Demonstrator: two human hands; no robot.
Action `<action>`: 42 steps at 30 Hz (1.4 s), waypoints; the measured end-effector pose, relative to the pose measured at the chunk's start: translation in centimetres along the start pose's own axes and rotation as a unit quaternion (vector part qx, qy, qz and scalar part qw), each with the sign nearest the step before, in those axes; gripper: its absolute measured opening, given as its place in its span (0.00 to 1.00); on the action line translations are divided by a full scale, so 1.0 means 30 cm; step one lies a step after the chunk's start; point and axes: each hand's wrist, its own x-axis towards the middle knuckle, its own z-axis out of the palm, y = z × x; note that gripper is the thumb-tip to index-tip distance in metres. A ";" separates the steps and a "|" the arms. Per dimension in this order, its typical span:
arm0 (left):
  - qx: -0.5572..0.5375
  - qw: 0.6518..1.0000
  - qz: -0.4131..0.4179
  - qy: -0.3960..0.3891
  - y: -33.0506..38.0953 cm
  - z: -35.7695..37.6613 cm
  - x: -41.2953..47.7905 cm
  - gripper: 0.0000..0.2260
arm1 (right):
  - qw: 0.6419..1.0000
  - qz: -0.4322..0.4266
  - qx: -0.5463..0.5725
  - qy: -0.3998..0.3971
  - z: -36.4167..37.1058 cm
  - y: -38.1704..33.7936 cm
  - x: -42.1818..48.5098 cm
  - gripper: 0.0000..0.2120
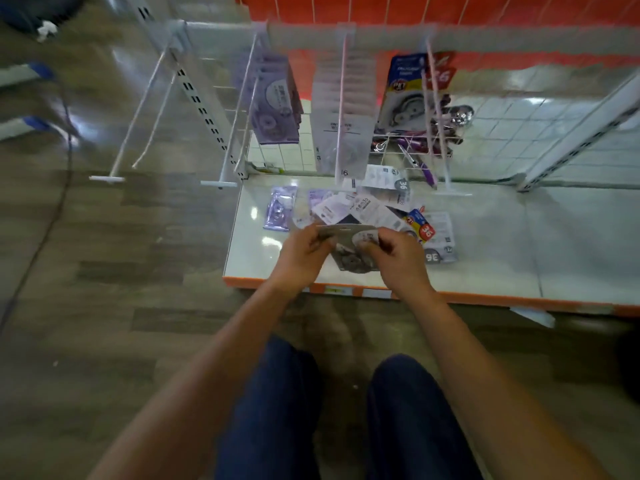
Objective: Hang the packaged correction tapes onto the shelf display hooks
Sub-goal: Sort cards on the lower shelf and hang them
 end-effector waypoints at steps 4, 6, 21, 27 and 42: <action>-0.038 0.999 -0.031 0.021 0.184 -0.065 -0.136 0.10 | 0.999 -0.007 0.029 -0.019 -0.113 -0.174 -0.103 0.09; -0.055 0.998 -0.030 0.030 0.297 -0.094 -0.195 0.10 | 0.998 -0.014 0.051 -0.018 -0.181 -0.277 -0.152 0.12; -0.112 0.989 0.086 0.052 1.094 -0.426 -0.442 0.07 | 0.979 -0.044 0.197 0.024 -0.631 -1.008 -0.320 0.08; -0.116 0.981 0.132 0.078 1.251 -0.579 -0.445 0.08 | 0.964 -0.106 0.242 0.036 -0.706 -1.298 -0.306 0.10; -0.213 0.937 0.246 0.128 1.466 -0.933 -0.373 0.07 | 0.942 -0.214 0.246 0.084 -0.615 -1.736 -0.169 0.03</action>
